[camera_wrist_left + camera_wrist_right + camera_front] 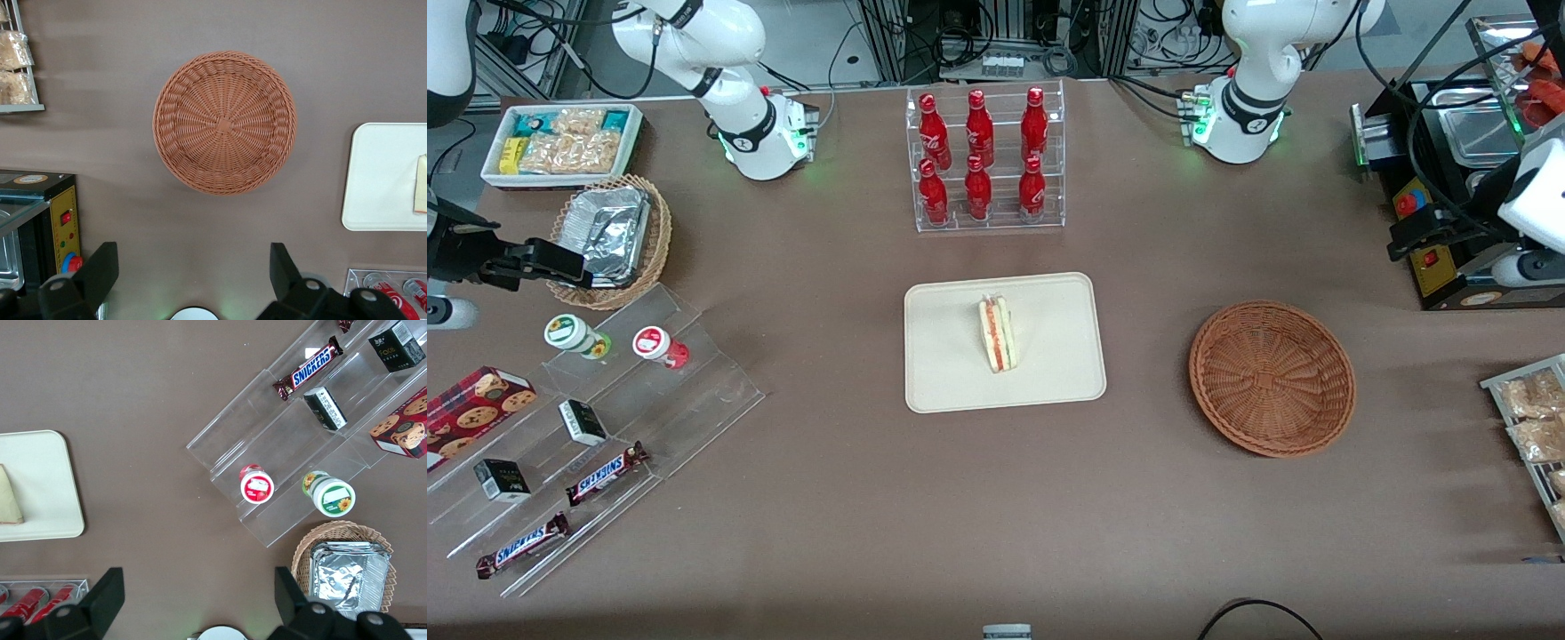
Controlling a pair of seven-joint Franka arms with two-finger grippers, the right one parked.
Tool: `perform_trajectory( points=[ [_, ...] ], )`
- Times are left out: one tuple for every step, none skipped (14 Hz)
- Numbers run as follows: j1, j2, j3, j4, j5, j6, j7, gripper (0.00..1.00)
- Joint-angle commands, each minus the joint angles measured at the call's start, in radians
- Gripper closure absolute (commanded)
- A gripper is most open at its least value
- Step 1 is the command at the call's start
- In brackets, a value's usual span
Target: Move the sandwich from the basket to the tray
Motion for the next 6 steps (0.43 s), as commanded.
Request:
perform_trajectory(
  points=[
    [-0.011,-0.017,0.016,-0.006,-0.016,0.024,0.023,0.00],
    [-0.011,-0.004,0.016,0.011,-0.018,0.023,0.020,0.00],
    [-0.010,0.000,0.016,0.020,-0.018,0.022,0.020,0.00],
    [-0.010,0.000,0.016,0.020,-0.014,0.021,0.023,0.00],
    [-0.010,0.002,0.016,0.020,-0.008,0.022,0.023,0.00],
    [-0.008,0.003,0.016,0.020,-0.005,0.026,0.021,0.00]
  ],
)
